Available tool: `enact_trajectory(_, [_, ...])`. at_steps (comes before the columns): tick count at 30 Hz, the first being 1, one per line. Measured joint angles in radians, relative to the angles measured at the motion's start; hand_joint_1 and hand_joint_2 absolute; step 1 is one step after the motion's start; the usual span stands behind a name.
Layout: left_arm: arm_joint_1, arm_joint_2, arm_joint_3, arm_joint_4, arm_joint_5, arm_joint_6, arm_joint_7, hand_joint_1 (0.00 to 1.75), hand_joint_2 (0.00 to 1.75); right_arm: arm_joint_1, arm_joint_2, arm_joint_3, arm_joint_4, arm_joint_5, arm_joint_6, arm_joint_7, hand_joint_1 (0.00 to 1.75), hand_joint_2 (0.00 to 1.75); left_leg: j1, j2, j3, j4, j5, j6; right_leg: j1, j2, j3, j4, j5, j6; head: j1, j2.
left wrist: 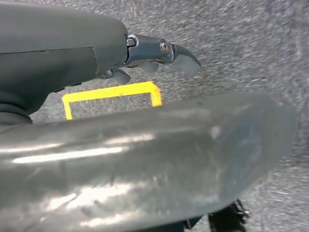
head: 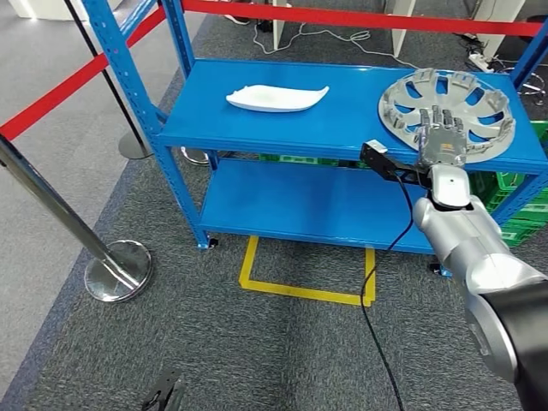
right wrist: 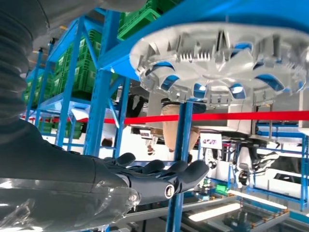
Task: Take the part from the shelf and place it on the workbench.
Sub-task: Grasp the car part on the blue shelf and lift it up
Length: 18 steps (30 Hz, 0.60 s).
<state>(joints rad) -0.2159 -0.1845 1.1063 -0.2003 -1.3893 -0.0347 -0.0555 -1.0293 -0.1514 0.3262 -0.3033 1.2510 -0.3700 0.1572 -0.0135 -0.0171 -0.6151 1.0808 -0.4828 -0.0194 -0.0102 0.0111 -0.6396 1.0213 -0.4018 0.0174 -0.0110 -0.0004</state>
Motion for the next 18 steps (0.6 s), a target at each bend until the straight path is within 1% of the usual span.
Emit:
enact_trajectory(2, [0.001, 0.0, 0.0, 0.0, -0.001, 0.0, 0.0, 0.0, 0.0, 0.003, 0.0, 0.0, 0.0, 0.001, 0.0, 0.0, 0.0, 1.75, 0.005, 0.001, -0.086, 0.13, -0.038, -0.009, 0.0, 0.0, 0.014, 0.0, -0.014, -0.003, -0.003, 0.0])
enact_trajectory(3, [0.002, 0.0, 0.0, 0.0, -0.001, 0.0, 0.0, 0.0, 0.0, 0.007, 0.0, 0.0, 0.0, 0.002, 0.0, -0.001, 0.0, 1.75, 0.006, 0.001, -0.125, 0.178, -0.048, -0.011, 0.0, -0.001, 0.023, 0.0, -0.022, -0.002, -0.002, 0.0])
enact_trajectory(4, [0.004, 0.0, 0.0, 0.0, -0.001, 0.0, 0.0, 0.0, 0.0, 0.011, 0.0, 0.0, 0.0, 0.002, 0.0, -0.001, 0.0, 1.75, 0.007, 0.002, -0.151, 0.197, -0.042, -0.011, -0.001, -0.001, 0.034, 0.0, -0.031, -0.002, -0.002, 0.0])
enact_trajectory(5, [0.005, 0.0, 0.0, 0.0, -0.002, 0.0, 0.0, 0.0, 0.0, 0.013, 0.001, 0.0, 0.0, 0.003, 0.0, -0.001, 0.0, 1.75, 0.007, 0.002, -0.158, 0.177, -0.016, -0.011, -0.001, -0.002, 0.046, 0.0, -0.04, -0.001, -0.002, 0.0])
enact_trajectory(6, [0.006, 0.0, 0.0, 0.0, -0.002, 0.0, 0.0, 0.0, 0.0, 0.014, 0.002, 0.0, 0.0, 0.003, 0.0, -0.002, 0.0, 1.75, 0.007, 0.002, -0.148, 0.13, 0.026, -0.009, -0.002, -0.003, 0.059, 0.0, -0.049, 0.001, -0.002, 0.0])
enact_trajectory(7, [0.006, 0.0, 0.0, 0.0, -0.002, 0.0, 0.0, 0.0, 0.0, 0.015, 0.002, 0.0, 0.0, 0.004, 0.0, -0.002, 0.0, 1.75, 0.008, 0.005, -0.128, 0.062, 0.081, -0.008, -0.003, -0.003, 0.072, -0.001, -0.059, 0.005, -0.002, 0.0])
enact_trajectory(8, [0.006, 0.0, 0.0, 0.0, -0.002, 0.0, 0.0, 0.0, 0.0, 0.014, 0.003, 0.0, 0.0, 0.005, 0.0, -0.003, 0.0, 1.75, 0.008, 0.008, -0.107, -0.005, 0.12, -0.006, -0.003, -0.003, 0.083, 0.0, -0.069, 0.009, -0.003, 0.0])
enact_trajectory(9, [0.005, 0.0, 0.0, 0.0, -0.002, 0.0, 0.0, 0.0, 0.0, 0.013, 0.004, 0.0, 0.0, 0.006, 0.0, -0.003, 0.0, 1.75, 0.007, 0.012, -0.091, -0.053, 0.142, -0.001, -0.002, -0.002, 0.09, -0.001, -0.078, 0.015, -0.005, 0.0])
enact_trajectory(10, [0.005, 0.0, 0.0, 0.0, -0.003, 0.0, 0.001, 0.0, 0.0, 0.012, 0.005, 0.0, 0.0, 0.007, 0.0, -0.003, 0.0, 1.75, 0.007, 0.014, -0.08, -0.085, 0.153, 0.004, 0.0, -0.001, 0.096, -0.001, -0.083, 0.022, -0.006, 0.0])
enact_trajectory(11, [0.005, 0.0, 0.0, 0.0, -0.003, 0.0, 0.001, 0.0, 0.0, 0.011, 0.005, -0.001, 0.0, 0.008, 0.0, -0.003, 0.0, 1.75, 0.007, 0.015, -0.075, -0.096, 0.142, 0.012, 0.001, -0.001, 0.102, -0.001, -0.086, 0.027, -0.007, 0.0])
enact_trajectory(13, [0.004, -0.001, 0.0, 0.0, -0.003, 0.0, 0.001, 0.0, 0.0, 0.01, 0.005, -0.002, -0.003, 0.01, 0.0, -0.003, 0.0, 1.75, 0.007, 0.013, -0.062, -0.1, 0.136, 0.028, 0.0, -0.002, 0.109, 0.003, -0.094, 0.037, -0.004, 0.0])
enact_trajectory(14, [0.003, -0.001, 0.0, 0.0, -0.003, 0.0, 0.001, 0.0, 0.0, 0.009, 0.006, -0.002, -0.004, 0.011, 0.0, -0.004, 0.0, 1.75, 0.007, 0.011, -0.054, -0.1, 0.13, 0.034, 0.0, -0.003, 0.1, 0.025, -0.107, 0.039, -0.003, 0.0])
enact_trajectory(15, [0.002, -0.001, 0.0, 0.0, -0.003, 0.0, 0.001, 0.0, 0.0, 0.008, 0.006, -0.003, -0.005, 0.011, 0.0, -0.004, 0.0, 1.75, 0.006, 0.01, -0.045, -0.1, 0.126, 0.041, 0.0, -0.003, 0.077, 0.067, -0.127, 0.04, -0.001, 0.0])
enact_trajectory(16, [0.001, -0.002, 0.0, 0.0, -0.003, 0.0, 0.001, 0.0, 0.0, 0.007, 0.006, -0.004, -0.005, 0.011, 0.0, -0.005, 0.0, 1.75, 0.005, 0.009, -0.038, -0.101, 0.119, 0.046, 0.001, -0.004, 0.04, 0.131, -0.152, 0.04, 0.001, 0.0])
enact_trajectory(17, [0.001, -0.001, 0.0, 0.0, -0.003, 0.0, 0.001, 0.0, 0.0, 0.008, 0.006, -0.005, -0.005, 0.011, 0.0, -0.005, 0.0, 1.75, 0.003, 0.007, -0.031, -0.1, 0.112, 0.049, 0.003, -0.003, -0.003, 0.2, -0.175, 0.041, 0.002, 0.0])
enact_trajectory(18, [0.002, -0.002, 0.0, 0.0, -0.003, 0.0, 0.001, 0.0, 0.0, 0.01, 0.006, -0.006, -0.005, 0.011, 0.0, -0.005, 0.0, 1.75, 0.002, 0.006, -0.022, -0.1, 0.105, 0.052, 0.004, -0.003, -0.043, 0.253, -0.189, 0.041, 0.004, 0.0])
